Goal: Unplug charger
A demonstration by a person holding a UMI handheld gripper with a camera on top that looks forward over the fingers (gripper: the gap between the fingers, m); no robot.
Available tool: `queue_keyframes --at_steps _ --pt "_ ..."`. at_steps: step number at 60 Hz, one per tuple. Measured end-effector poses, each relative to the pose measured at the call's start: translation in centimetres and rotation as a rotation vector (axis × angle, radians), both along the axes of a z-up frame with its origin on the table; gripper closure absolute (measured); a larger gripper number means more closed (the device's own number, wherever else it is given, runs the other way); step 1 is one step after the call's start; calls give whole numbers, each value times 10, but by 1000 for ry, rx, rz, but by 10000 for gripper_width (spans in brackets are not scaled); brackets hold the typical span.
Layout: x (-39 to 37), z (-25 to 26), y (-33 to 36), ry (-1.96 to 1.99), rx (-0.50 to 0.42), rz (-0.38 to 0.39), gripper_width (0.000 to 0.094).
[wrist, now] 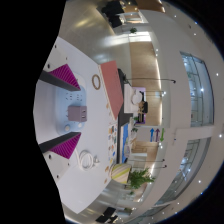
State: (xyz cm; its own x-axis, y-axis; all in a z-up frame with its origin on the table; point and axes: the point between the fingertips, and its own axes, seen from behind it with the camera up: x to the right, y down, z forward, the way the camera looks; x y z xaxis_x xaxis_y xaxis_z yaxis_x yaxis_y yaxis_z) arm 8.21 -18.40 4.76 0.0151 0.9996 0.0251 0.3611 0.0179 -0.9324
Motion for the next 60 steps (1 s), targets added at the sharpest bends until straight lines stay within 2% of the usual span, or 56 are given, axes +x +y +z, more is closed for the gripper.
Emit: queue_keyframes --at_steps 12,13,16,17,18,19,22,27,31,36,38,43,47,51,60 --pt "-42 -17 -2 -11 -41 19 88" --pt "-43 -18 -2 -14 -45 20 119" --pt "-45 -22 -10 -27 -61 46 468" --pt "-48 -21 -8 -19 -43 35 584" --pt "-51 -17 6 -8 2 -8 701" --pt "-51 -18 1 -15 -16 5 685" --pt "-54 -14 7 -30 -14 3 750" --pt "-52 7 3 12 -77 -6 757" --pt "-58 63 9 132 -29 13 759" --pt "-55 119 23 158 -77 21 761" --pt "-51 133 38 159 -85 10 761" --pt "-42 148 92 125 -30 -55 760" --pt "-32 127 134 29 -3 -86 759" --pt "-23 83 177 -80 26 -133 751" --pt "-11 -15 226 -286 68 -158 732"
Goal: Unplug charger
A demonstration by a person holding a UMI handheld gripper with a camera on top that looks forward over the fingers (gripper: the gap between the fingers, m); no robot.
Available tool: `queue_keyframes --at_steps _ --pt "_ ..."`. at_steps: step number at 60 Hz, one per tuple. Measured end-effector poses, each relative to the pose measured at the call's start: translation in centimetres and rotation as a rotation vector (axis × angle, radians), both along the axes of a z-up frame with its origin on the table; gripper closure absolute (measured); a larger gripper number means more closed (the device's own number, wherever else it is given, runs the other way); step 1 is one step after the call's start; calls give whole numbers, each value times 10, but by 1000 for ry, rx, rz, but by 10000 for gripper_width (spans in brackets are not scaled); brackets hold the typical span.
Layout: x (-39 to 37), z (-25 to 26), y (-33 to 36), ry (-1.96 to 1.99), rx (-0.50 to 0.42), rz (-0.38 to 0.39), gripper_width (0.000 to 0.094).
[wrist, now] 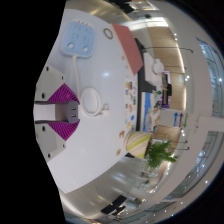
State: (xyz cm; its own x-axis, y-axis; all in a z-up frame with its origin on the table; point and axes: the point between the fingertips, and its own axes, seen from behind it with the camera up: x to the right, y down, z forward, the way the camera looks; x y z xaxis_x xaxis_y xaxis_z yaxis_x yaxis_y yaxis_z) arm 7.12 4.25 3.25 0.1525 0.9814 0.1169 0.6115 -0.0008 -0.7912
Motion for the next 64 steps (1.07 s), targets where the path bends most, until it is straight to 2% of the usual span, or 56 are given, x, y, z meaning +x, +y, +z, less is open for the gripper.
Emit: queue_keyframes --at_steps 9,11,17,19,23,30,39,48,52,56,64 --pt "-7 -39 1 -50 -23 37 636" --pt "-6 -42 -4 -71 -45 52 561" --pt "7 -9 -5 -44 -44 58 63" --pt "16 7 -7 -38 -40 63 114" --pt "42 44 -14 -29 -49 74 77" --pt "114 110 -33 -57 -81 79 85" --pt "207 168 -46 -76 -29 84 80" --pt "251 188 -56 -63 -43 84 80" --pt "257 191 -50 -58 -48 50 83" --pt "259 192 -43 -52 -19 44 85" --pt "263 186 -42 -65 -33 33 86"
